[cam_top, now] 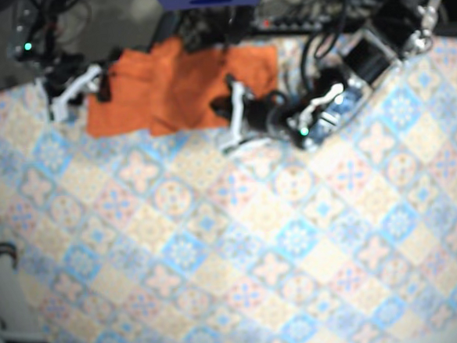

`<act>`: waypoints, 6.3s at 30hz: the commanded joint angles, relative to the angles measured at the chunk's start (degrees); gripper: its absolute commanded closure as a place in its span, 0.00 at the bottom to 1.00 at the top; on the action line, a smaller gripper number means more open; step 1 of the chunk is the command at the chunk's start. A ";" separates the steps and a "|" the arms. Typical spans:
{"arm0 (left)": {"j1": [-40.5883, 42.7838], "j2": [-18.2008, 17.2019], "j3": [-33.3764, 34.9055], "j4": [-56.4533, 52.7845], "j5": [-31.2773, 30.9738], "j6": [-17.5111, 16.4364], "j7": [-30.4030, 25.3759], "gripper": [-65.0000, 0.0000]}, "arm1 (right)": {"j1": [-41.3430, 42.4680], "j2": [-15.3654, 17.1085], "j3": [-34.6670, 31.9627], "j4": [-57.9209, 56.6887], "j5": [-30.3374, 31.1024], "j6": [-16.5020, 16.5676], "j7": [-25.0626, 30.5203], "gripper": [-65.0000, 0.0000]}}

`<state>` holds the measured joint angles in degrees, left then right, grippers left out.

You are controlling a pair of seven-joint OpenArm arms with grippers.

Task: Fold the T-shirt properly
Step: 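Move the right gripper to the other strip end and grasp it, then fold the held end with the right gripper over onto the folded part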

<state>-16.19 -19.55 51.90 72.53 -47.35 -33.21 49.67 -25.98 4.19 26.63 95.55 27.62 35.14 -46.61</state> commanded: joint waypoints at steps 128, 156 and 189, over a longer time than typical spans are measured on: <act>7.09 -3.09 -4.65 -0.05 14.43 -0.33 7.52 1.00 | 2.11 5.79 -9.62 8.06 16.38 0.07 -8.38 1.00; 6.65 -3.00 -4.65 -3.30 14.43 -0.33 6.29 1.00 | 6.24 3.51 -49.71 13.24 -18.25 -5.11 -8.20 1.00; 6.73 -2.12 -4.65 -5.41 19.35 -0.33 3.47 1.00 | 14.94 -0.63 -72.74 11.40 -48.93 -5.11 -7.85 1.00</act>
<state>-10.28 -22.06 46.46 68.60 -37.89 -39.57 49.43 -11.42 4.29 -45.87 106.04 -22.11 29.91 -56.21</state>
